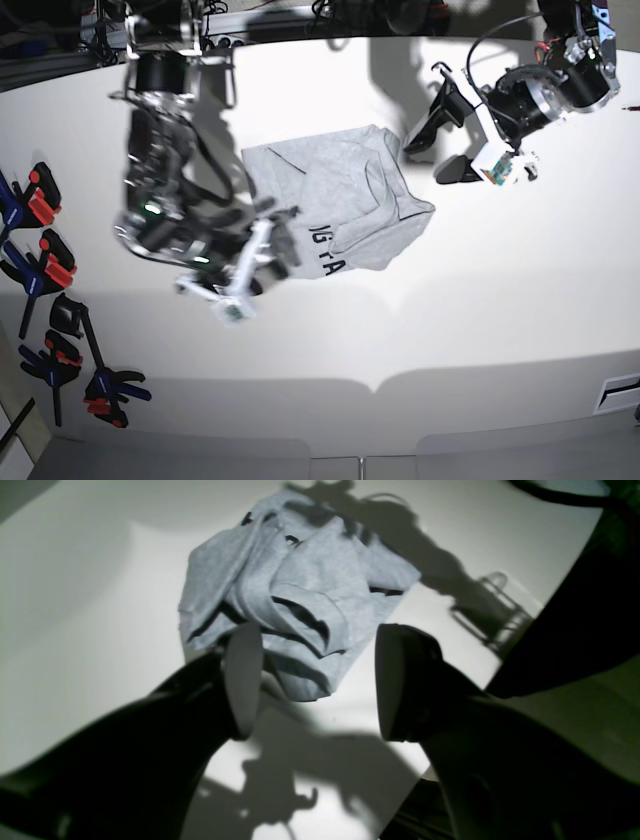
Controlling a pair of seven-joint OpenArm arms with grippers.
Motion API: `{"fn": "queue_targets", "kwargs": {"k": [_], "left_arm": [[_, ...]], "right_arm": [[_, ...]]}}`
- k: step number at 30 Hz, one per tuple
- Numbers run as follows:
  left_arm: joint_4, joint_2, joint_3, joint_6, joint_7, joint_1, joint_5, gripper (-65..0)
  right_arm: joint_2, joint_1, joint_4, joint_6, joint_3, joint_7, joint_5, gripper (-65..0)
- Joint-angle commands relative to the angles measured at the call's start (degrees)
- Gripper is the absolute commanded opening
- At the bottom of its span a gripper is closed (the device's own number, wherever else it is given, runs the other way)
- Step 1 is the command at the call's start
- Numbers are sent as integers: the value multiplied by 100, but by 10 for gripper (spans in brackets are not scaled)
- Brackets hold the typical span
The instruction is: Fold the T-shirt properly
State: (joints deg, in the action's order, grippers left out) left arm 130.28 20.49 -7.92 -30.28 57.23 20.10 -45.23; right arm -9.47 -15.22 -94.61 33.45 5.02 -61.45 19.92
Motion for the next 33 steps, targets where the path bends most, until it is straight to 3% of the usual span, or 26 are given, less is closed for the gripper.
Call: {"fn": "queue_targets", "kwargs": {"k": [1, 5, 8, 12, 23, 33], "left_arm": [[94, 33, -26, -17, -118, -37, -129, -319], [94, 33, -26, -20, -118, -37, -127, -319], [94, 33, -26, -20, -118, -28, -127, -319], [94, 33, -26, -20, -118, -22, -125, -319], [94, 33, -28, -20, -116, -7, -127, -319], [94, 33, -28, -20, -120, -7, -127, -319]], "right_arm": [[87, -251, 129, -9, 164, 118, -76, -396], [586, -717, 802, -151, 765, 17, -415, -396], [1012, -1012, 927, -153, 1012, -529, -697, -396], [1268, -1163, 927, -221, 1086, -682, -671, -397], [935, -1062, 979, -457, 1075, -933, -861, -401], [931, -1001, 1220, -457, 1075, -815, -645, -443]]}}
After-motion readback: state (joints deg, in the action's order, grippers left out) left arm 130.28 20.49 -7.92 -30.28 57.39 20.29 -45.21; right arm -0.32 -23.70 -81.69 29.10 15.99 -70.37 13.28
